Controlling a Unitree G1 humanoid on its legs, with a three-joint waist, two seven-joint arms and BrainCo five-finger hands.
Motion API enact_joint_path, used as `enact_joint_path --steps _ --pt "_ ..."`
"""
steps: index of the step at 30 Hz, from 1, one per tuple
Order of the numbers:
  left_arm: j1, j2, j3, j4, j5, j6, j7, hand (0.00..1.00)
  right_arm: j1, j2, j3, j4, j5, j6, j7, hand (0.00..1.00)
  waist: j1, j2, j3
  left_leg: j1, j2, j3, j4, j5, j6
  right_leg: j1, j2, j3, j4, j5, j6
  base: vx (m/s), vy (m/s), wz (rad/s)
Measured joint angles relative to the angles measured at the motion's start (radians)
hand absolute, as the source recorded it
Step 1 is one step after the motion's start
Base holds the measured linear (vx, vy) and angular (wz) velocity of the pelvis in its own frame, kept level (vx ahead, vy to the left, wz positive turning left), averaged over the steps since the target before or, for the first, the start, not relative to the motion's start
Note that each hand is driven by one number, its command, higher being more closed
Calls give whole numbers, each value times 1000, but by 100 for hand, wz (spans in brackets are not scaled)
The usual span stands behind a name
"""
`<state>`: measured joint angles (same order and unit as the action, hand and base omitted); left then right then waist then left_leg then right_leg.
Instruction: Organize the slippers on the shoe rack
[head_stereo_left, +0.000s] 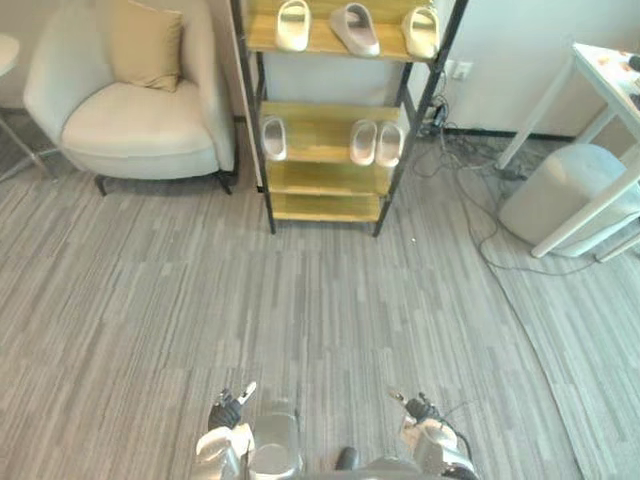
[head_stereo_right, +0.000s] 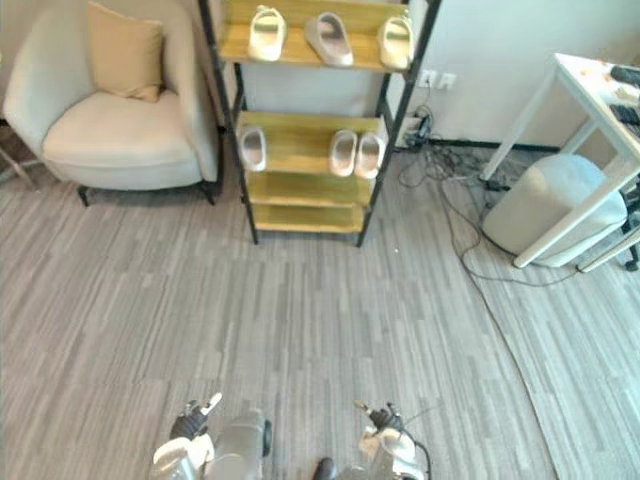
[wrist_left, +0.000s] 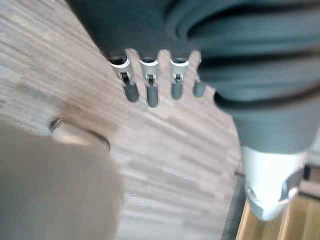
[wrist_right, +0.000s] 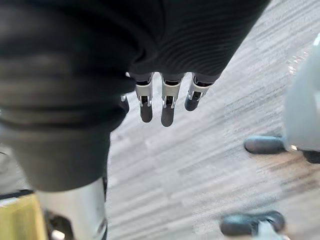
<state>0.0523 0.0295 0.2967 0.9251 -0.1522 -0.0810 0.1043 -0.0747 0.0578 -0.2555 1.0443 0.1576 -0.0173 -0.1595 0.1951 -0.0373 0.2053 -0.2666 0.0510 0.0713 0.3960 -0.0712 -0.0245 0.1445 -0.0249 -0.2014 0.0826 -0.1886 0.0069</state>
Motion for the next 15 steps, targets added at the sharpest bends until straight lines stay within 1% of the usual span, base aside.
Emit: enact_joint_path --steps 1,2,3,4,5,6,7,8,9,10,11,12,13,14,15 --pt "1 -1 3 1 0 1 2 0 0 0 0 -2 0 0 0 0 1 0 -1 -6 0 6 19 -13 5 2 -4 3 -5 7 9 493 153 -19" --pt "4 0 4 3 0 1 2 0 0 0 1 -8 -1 -2 1 0 11 1 -2 -9 1 19 47 -37 19 6 -9 14 -5 13 18 333 142 -17" --pt "5 0 8 6 0 2 2 0 -1 3 2 -9 -2 -3 2 0 12 0 -2 -1 -2 29 57 -52 35 12 -15 22 7 17 23 400 173 -7" --pt "5 0 10 11 0 3 2 0 2 5 6 -8 -3 -2 4 0 11 0 -2 26 -10 33 51 -72 47 6 -26 28 69 14 29 449 198 -1" --pt "11 -2 -1 10 0 3 1 0 12 5 6 -8 -4 -3 4 0 12 5 -7 68 -10 34 25 -103 47 -27 -33 31 185 0 51 345 165 1" --pt "10 2 -5 12 0 5 1 0 19 5 8 -7 -5 -2 7 0 12 2 -6 97 -16 34 16 -121 51 -69 -49 38 319 -14 77 325 134 1" --pt "10 14 -22 15 0 8 0 0 36 6 8 -9 -11 -2 8 0 10 -4 -7 143 -29 27 4 -149 60 -155 -81 51 547 6 112 336 85 16" --pt "12 25 -42 16 0 10 0 0 54 6 8 -9 -16 0 12 0 5 -9 -9 185 -43 17 0 -173 66 -224 -113 49 729 27 133 365 63 25" --pt "12 29 -51 15 0 11 0 0 67 6 9 -19 -29 2 13 0 -1 -6 -9 219 -49 8 -2 -187 73 -265 -131 45 828 16 125 390 27 40" --pt "8 29 -51 14 0 13 0 0 75 5 5 -48 -38 0 18 0 -14 -7 -11 268 -51 -13 -12 -204 80 -309 -141 18 901 -8 100 388 -6 58" --pt "12 28 -50 15 -1 13 0 0 77 6 0 -52 -39 -3 22 0 -33 -11 -14 305 -47 -39 -29 -209 80 -336 -150 -16 903 -35 84 375 -31 69" --pt "7 24 -51 15 -1 14 0 0 74 6 -9 -51 -39 -5 22 0 -41 -12 -14 338 -39 -55 -50 -210 80 -362 -149 -46 871 -51 66 397 -72 63" --pt "-4 16 -49 15 -1 15 0 0 69 6 -19 -49 -40 -9 22 0 -41 -8 -11 380 -27 -65 -80 -210 80 -380 -143 -74 806 -60 50 442 -111 44" --pt "-3 5 -47 15 -1 15 1 0 65 6 -24 -50 -40 -14 22 0 -41 1 -10 429 -5 -79 -117 -210 80 -406 -113 -89 681 -61 41 533 -164 39" --pt "-5 -3 -46 15 0 16 2 0 59 6 -28 -50 -39 -17 23 0 -47 5 -12 449 11 -93 -142 -211 80 -431 -83 -79 558 -46 29 425 -164 43"
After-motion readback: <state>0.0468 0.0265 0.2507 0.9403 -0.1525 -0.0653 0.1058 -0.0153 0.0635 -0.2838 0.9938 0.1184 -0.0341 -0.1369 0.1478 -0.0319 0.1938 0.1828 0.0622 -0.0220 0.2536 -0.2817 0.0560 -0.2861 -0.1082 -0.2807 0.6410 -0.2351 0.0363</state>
